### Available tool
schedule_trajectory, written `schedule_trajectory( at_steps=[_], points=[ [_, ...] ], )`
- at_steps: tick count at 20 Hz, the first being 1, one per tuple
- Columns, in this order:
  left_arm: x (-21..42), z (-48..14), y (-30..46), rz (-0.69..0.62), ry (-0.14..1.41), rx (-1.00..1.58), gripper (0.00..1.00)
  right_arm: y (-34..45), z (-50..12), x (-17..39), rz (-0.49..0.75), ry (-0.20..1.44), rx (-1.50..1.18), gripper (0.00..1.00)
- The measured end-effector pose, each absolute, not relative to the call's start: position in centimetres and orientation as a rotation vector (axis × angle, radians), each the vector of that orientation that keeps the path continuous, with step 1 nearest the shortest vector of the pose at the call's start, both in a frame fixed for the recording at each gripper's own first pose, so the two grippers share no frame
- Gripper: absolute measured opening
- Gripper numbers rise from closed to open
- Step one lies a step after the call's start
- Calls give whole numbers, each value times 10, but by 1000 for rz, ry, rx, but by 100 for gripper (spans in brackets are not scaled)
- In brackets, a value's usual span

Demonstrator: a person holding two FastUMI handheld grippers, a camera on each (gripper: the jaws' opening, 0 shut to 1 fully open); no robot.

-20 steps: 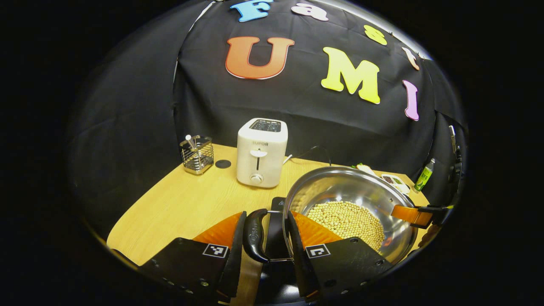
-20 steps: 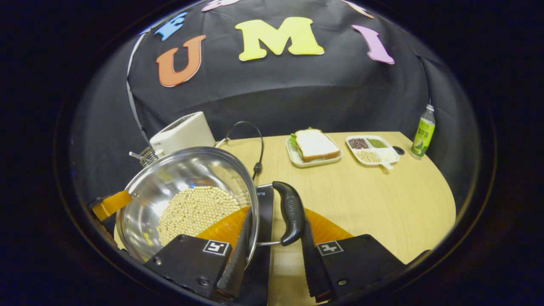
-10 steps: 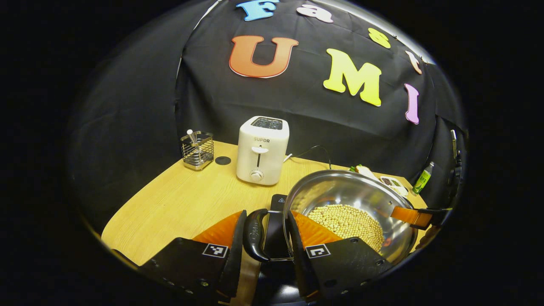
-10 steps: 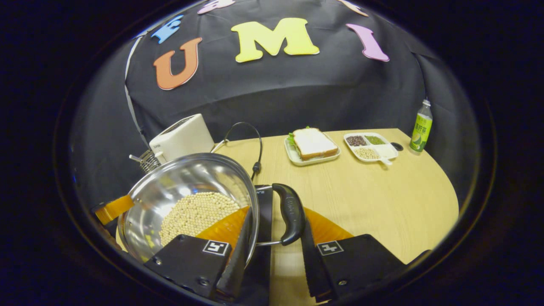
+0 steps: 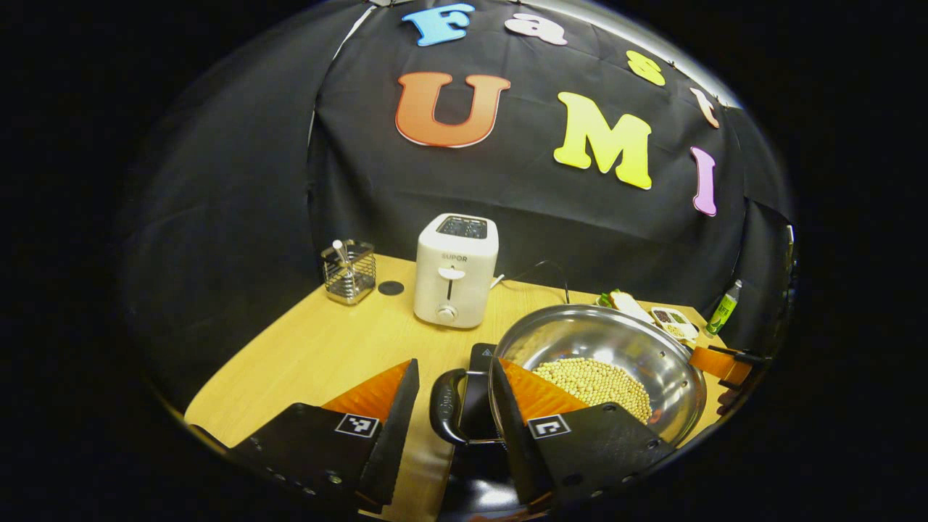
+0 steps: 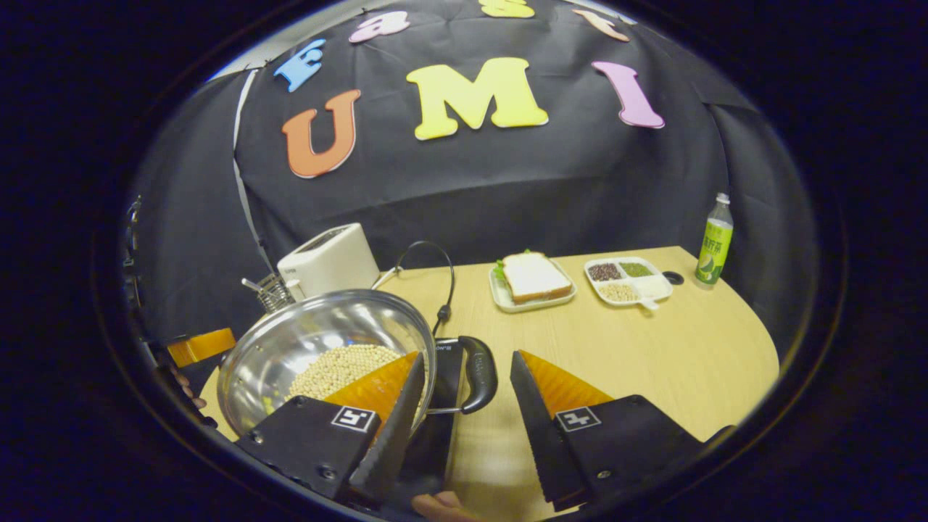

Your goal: First push the handle of the pot to place it horizontally, then grasp the pot with both hands and set it on the induction cooktop.

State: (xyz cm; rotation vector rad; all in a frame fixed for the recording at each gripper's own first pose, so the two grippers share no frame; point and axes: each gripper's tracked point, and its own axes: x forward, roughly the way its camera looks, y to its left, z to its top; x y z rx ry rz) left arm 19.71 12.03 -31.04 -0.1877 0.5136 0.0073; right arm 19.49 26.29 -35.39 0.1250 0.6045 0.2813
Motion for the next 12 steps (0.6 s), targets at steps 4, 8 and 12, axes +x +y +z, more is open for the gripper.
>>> schedule_trajectory(
  at_steps=[4,8,12],
  points=[
    [178,-268,117,14,418,-131,94,251,-315,174,303,535,110,90],
    [151,-232,102,12,367,-121,96,232,-273,143,301,455,100,97],
    [115,-191,89,28,284,-63,95,204,-229,105,296,371,100,98]
  ],
)
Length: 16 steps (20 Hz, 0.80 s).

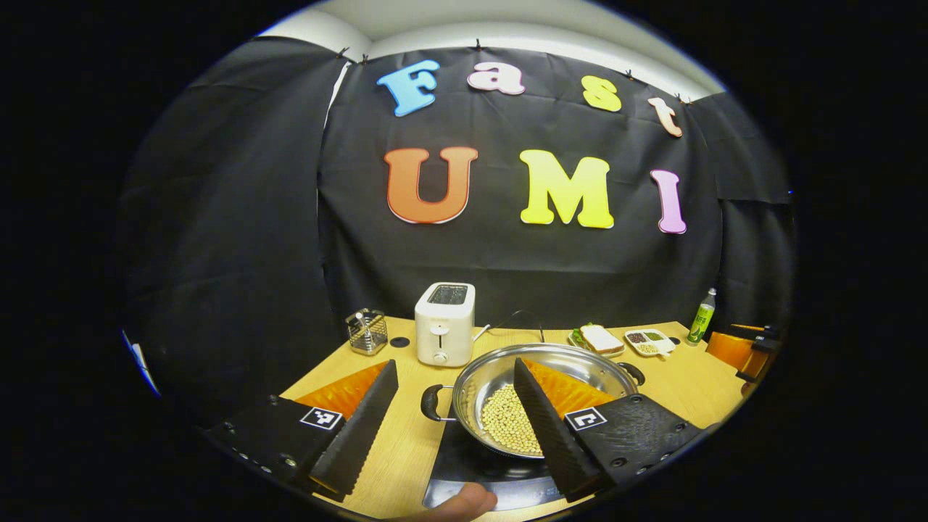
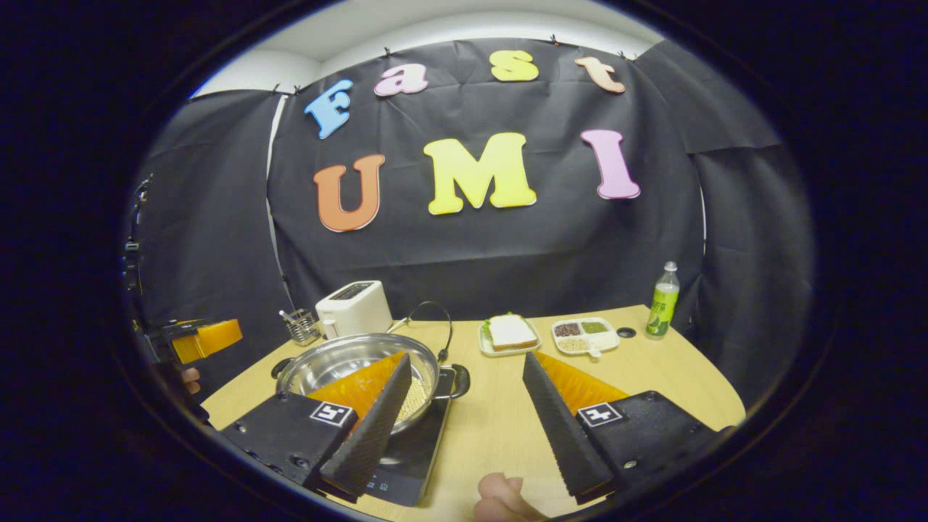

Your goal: First push the handle of the pot to place it horizontally, then grasp the pot with both hands and set it on the induction cooktop.

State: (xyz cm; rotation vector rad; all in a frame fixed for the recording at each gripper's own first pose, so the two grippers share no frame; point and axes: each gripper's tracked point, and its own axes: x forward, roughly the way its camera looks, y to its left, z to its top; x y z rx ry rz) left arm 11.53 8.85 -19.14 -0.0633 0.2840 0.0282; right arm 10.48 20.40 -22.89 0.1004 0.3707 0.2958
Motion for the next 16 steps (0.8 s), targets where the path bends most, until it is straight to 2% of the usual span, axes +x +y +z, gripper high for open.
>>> schedule_trajectory(
  at_steps=[5,9,16],
  points=[
    [63,-132,64,33,162,9,96,162,-183,56,270,297,108,97],
    [22,-83,43,24,76,2,96,129,-147,10,270,244,94,96],
    [-45,-18,9,-5,-33,-42,96,59,-80,-63,199,103,57,96]
  ],
)
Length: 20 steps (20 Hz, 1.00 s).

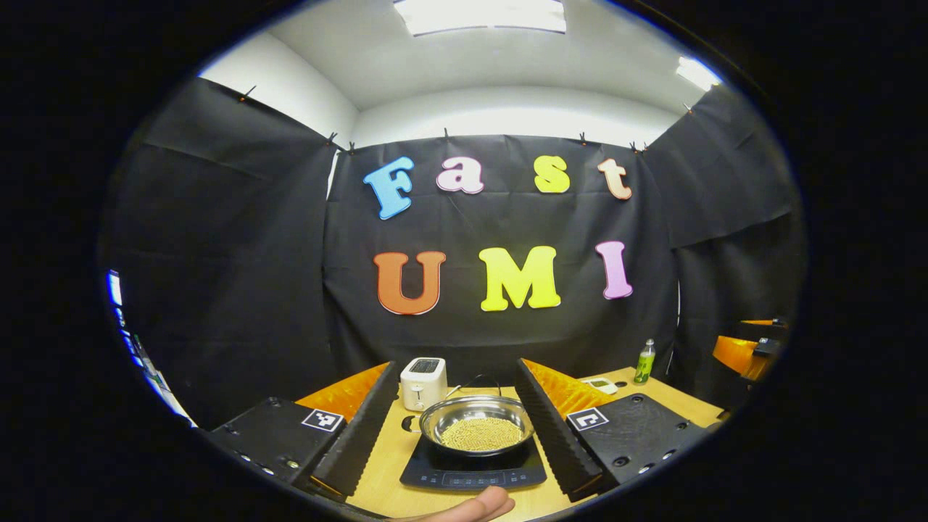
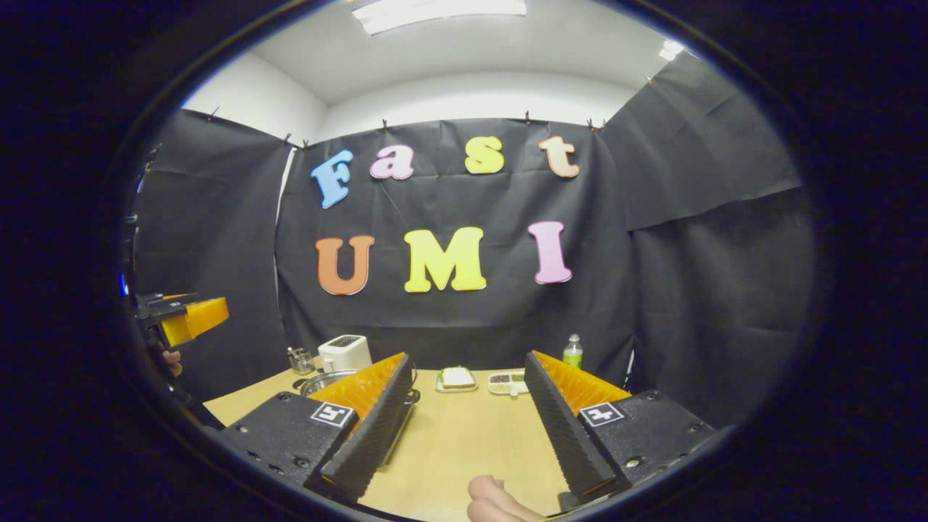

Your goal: First push the handle of the pot to place it horizontally, then grasp the pot with both hands and set it on the induction cooktop.

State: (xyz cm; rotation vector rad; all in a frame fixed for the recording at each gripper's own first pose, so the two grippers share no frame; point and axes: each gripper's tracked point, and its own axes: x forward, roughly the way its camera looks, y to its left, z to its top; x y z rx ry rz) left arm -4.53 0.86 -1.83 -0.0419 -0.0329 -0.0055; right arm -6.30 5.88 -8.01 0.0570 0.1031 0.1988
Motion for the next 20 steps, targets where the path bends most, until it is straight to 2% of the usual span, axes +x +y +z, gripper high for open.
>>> schedule_trajectory(
  at_steps=[1,5,8,11,20],
  points=[
    [-52,-11,1,-25,-54,-45,96,54,-77,-73,200,96,46,98],
    [-76,-4,-21,-67,-93,-42,95,31,-67,-93,167,50,35,96],
    [-86,-20,-31,-77,-80,-31,96,13,-66,-99,114,25,51,99],
    [-88,-36,-45,-98,-49,-15,96,3,-77,-108,117,46,73,97],
    [-85,-42,-47,-77,-37,2,96,-21,-86,-109,72,48,88,97]
  ],
)
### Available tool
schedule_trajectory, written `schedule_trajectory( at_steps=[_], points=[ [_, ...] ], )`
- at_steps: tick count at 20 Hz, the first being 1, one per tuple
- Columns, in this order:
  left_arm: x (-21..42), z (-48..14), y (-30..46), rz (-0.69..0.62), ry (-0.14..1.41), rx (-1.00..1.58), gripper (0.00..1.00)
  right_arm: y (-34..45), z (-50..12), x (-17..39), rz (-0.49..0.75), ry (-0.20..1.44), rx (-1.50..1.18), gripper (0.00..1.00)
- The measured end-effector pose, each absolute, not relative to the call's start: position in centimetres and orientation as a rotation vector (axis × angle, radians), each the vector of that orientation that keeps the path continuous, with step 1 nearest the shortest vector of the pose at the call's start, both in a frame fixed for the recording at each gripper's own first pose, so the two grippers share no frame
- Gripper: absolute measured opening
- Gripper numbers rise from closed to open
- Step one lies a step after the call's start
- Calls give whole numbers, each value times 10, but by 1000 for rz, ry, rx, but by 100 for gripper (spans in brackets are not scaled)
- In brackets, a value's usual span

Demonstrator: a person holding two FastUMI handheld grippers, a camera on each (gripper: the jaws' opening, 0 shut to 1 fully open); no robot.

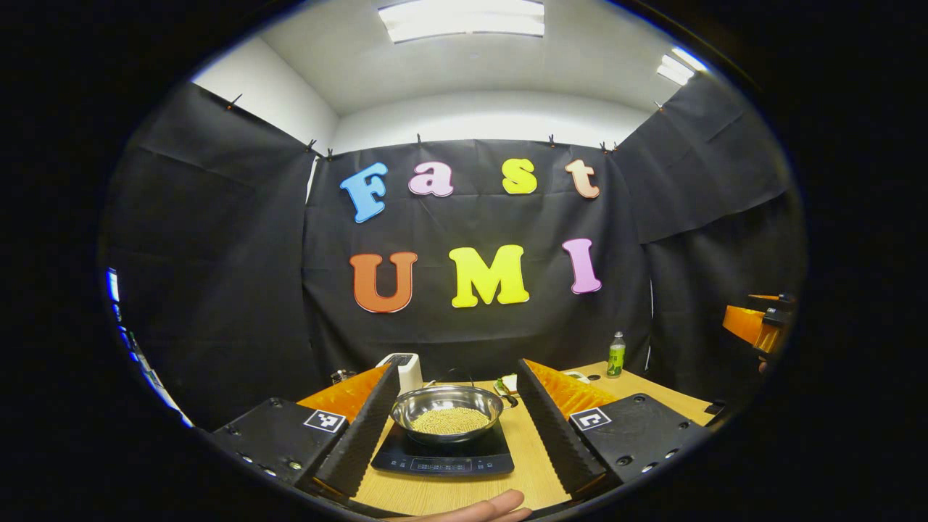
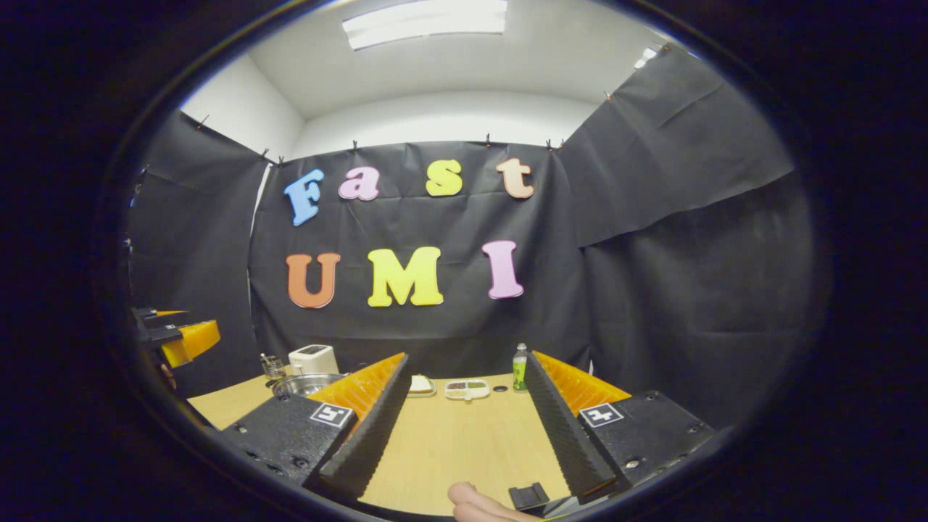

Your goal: First push the handle of the pot to place it horizontally, then grasp the pot with both hands and set it on the induction cooktop.

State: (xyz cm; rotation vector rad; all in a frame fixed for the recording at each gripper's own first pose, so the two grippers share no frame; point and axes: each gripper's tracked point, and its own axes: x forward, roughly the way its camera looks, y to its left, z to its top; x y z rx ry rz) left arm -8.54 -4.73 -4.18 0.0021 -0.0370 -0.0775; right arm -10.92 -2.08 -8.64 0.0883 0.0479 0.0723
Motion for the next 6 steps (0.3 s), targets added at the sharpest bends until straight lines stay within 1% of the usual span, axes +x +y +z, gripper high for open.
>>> schedule_trajectory(
  at_steps=[2,6],
  points=[
    [-85,-38,-48,-81,-57,-1,96,-20,-91,-112,82,64,102,97],
    [-86,-39,-50,-87,-56,4,96,-21,-83,-119,83,32,101,97]
  ],
)
